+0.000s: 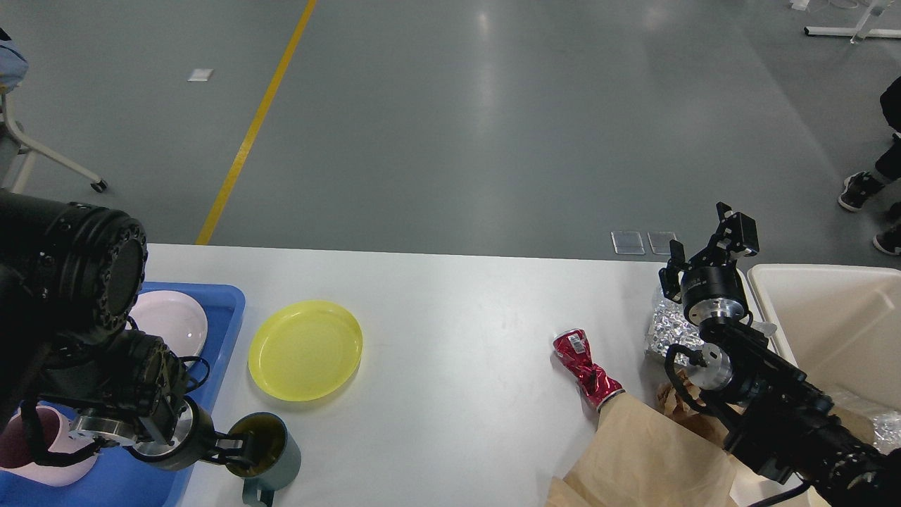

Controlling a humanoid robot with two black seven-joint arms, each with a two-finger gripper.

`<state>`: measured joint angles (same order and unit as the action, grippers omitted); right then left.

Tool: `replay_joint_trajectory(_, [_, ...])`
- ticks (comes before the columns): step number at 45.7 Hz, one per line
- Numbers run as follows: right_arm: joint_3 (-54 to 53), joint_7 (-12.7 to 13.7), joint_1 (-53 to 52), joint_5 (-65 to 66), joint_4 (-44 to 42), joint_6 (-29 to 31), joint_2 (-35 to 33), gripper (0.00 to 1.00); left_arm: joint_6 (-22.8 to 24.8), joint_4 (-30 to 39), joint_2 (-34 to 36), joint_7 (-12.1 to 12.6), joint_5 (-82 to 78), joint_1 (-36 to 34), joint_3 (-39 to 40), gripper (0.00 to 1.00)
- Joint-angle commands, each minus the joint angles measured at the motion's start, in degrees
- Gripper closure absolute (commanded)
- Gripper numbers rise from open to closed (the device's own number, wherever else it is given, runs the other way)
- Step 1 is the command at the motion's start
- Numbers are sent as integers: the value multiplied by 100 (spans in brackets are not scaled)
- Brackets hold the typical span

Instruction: Tidy desktop

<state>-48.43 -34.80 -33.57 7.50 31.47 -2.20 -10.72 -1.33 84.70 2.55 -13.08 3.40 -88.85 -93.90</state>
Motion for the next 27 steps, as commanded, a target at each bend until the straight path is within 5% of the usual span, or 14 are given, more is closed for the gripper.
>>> replay_joint_trajectory(1, [0, 0, 0, -3, 0, 0, 0, 0, -78, -15, 26, 7, 73, 17, 83, 6])
replay_joint_trajectory(11, [0, 0, 0, -3, 0, 0, 0, 0, -183, -24, 26, 7, 117, 78, 162, 7])
replay_joint_trajectory(27, [0, 0, 0, -3, 0, 0, 0, 0, -183, -59, 26, -2, 117, 158, 179, 34])
